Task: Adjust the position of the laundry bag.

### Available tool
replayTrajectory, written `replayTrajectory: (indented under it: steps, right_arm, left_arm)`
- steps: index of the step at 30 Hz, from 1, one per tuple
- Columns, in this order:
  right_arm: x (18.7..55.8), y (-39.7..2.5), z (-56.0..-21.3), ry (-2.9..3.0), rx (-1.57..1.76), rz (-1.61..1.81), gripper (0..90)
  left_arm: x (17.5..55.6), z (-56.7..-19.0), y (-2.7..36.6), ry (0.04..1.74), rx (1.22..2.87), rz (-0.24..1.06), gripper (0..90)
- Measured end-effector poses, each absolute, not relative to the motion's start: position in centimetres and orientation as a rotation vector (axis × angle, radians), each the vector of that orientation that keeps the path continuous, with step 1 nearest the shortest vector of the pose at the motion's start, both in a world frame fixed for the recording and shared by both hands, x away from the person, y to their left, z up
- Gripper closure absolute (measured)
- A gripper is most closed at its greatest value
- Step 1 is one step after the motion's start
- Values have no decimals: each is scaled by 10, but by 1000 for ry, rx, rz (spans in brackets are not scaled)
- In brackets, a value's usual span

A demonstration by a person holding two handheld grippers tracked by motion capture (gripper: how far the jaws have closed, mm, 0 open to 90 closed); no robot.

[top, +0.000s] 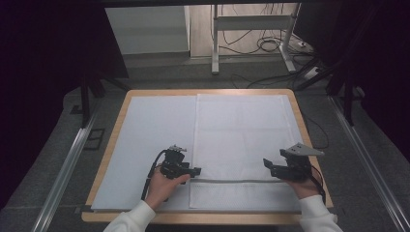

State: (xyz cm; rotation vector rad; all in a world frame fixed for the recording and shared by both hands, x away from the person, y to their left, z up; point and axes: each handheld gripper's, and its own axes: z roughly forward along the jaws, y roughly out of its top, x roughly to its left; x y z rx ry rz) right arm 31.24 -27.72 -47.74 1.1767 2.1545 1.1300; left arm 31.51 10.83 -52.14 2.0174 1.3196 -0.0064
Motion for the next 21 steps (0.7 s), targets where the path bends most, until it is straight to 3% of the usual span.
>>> replayTrajectory:
  steps: [9, 10, 15, 21]
  right_arm:
    - [312, -278, -476, 2149, 1174, 1132, 233]
    - [312, -278, -476, 2148, 1175, 1132, 233]
    - [312, -278, -475, 2146, 1172, 1133, 233]
    - [312, -280, -473, 2132, 1176, 1141, 233]
  left_arm:
    - [314, -525, 96, 1294, 2065, 28, 513]
    - [313, -524, 93, 1282, 2104, 86, 575]
    - [311, -524, 86, 1256, 2162, 204, 716]
    - [310, -525, 82, 1226, 2184, 266, 813]
